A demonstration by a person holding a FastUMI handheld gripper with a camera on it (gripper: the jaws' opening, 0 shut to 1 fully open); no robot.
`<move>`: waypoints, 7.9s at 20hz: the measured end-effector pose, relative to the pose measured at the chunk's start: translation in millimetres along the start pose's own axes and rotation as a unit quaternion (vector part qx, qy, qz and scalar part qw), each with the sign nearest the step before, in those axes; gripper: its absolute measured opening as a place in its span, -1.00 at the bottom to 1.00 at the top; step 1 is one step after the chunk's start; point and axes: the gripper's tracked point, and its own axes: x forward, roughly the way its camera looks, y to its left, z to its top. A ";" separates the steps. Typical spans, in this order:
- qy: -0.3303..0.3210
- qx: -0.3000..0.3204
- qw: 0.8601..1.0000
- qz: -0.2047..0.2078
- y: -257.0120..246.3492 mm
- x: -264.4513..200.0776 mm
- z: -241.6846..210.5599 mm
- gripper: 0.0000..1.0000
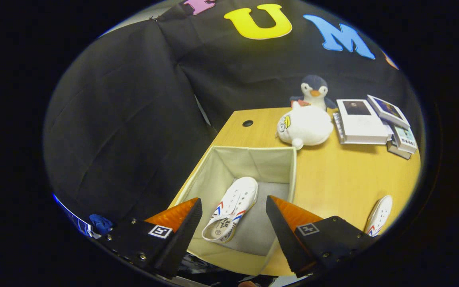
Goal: Open the storage box then place both shoes into the box .Put the left shoe in first, then the right shoe, with the right side of both shoes facing outward in a uniform manner.
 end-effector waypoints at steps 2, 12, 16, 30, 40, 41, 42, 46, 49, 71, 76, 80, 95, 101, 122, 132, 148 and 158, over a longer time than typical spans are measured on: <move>-0.014 0.001 1.000 -0.017 -23.8 -19.7 6.1 0.95; -0.032 0.049 0.991 -0.118 -157.7 -93.4 -21.6 0.96; -0.027 0.065 0.983 -0.169 -214.8 -114.9 -41.6 0.96; 0.080 0.066 0.964 -0.247 -323.4 -136.7 -155.6 0.96; 0.165 0.034 0.955 -0.243 -342.4 -112.3 -200.3 0.66; 0.167 0.045 0.958 -0.230 -336.5 -106.4 -203.2 0.49; 0.166 0.053 0.957 -0.232 -334.8 -102.0 -203.8 0.07; 0.166 0.072 0.945 -0.274 -347.6 -110.2 -199.5 -0.98; 0.142 0.135 0.946 -0.257 -337.0 -111.1 -193.6 -1.00; 0.005 0.202 0.965 -0.166 -213.7 -125.1 -67.3 -1.00; -0.040 0.232 0.969 -0.081 -152.6 -123.1 -19.4 -1.00; -0.038 0.174 0.977 -0.113 -154.3 -118.7 -9.3 -1.00; 0.138 0.069 0.975 -0.162 -230.0 -106.0 -158.4 0.97; 0.200 0.037 0.966 -0.161 -244.7 -95.3 -198.3 0.98; 0.234 0.128 0.957 -0.113 -249.5 -78.0 -226.8 0.21; 0.159 0.210 0.957 -0.123 -227.6 -90.2 -204.2 -1.00; 0.063 0.242 0.968 -0.010 -88.6 -89.6 -42.4 -1.00; 0.093 0.240 0.966 -0.002 -21.2 -30.3 -27.4 -0.99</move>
